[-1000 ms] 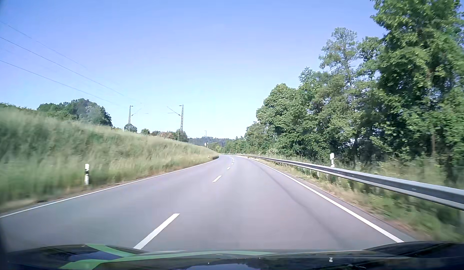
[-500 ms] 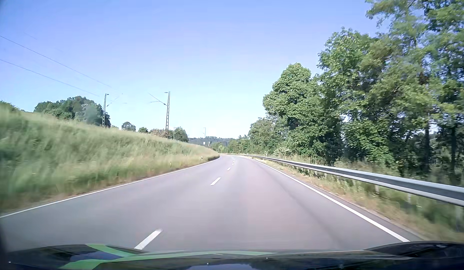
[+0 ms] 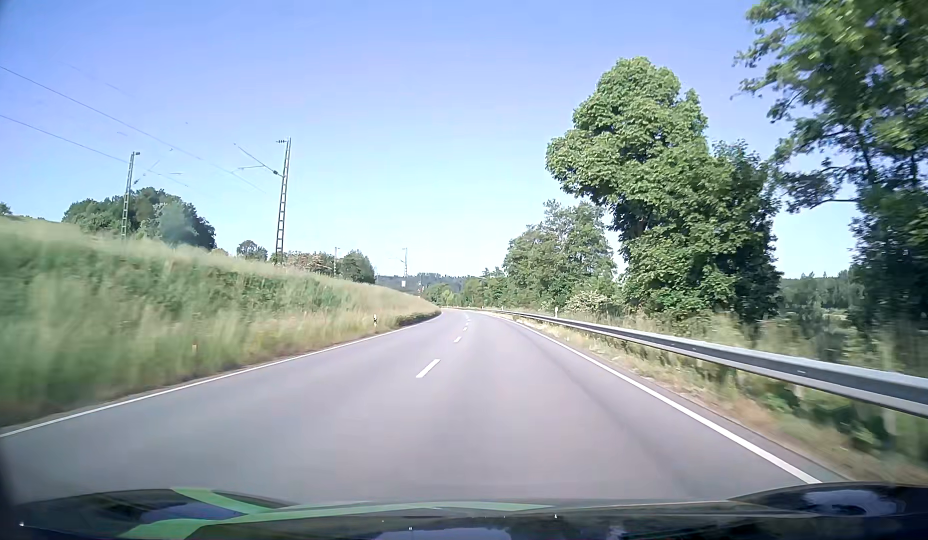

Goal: Follow the waypoints while adhering to traffic rules and regulations

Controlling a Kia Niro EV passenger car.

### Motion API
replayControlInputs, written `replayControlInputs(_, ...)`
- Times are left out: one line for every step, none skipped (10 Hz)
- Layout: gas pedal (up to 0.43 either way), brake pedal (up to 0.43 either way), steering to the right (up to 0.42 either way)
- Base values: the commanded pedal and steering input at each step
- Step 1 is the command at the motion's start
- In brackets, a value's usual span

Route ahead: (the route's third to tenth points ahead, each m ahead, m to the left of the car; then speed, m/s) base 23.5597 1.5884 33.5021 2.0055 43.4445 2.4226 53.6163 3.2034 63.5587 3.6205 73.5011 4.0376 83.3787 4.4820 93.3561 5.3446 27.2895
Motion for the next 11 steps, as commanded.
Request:
replayControlInputs(0.287,0.0,-0.007)
replayControlInputs(0.287,0.0,-0.007)
replayControlInputs(0.28,0.0,-0.007)
replayControlInputs(0.28,0.0,-0.006)
replayControlInputs(0.28,0.0,-0.007)
replayControlInputs(0.287,0.0,-0.007)
replayControlInputs(0.287,0.0,-0.006)
replayControlInputs(0.287,0.0,-0.006)
replayControlInputs(0.287,0.0,-0.007)
replayControlInputs(0.287,0.0,-0.006)
replayControlInputs(0.268,0.0,-0.007)
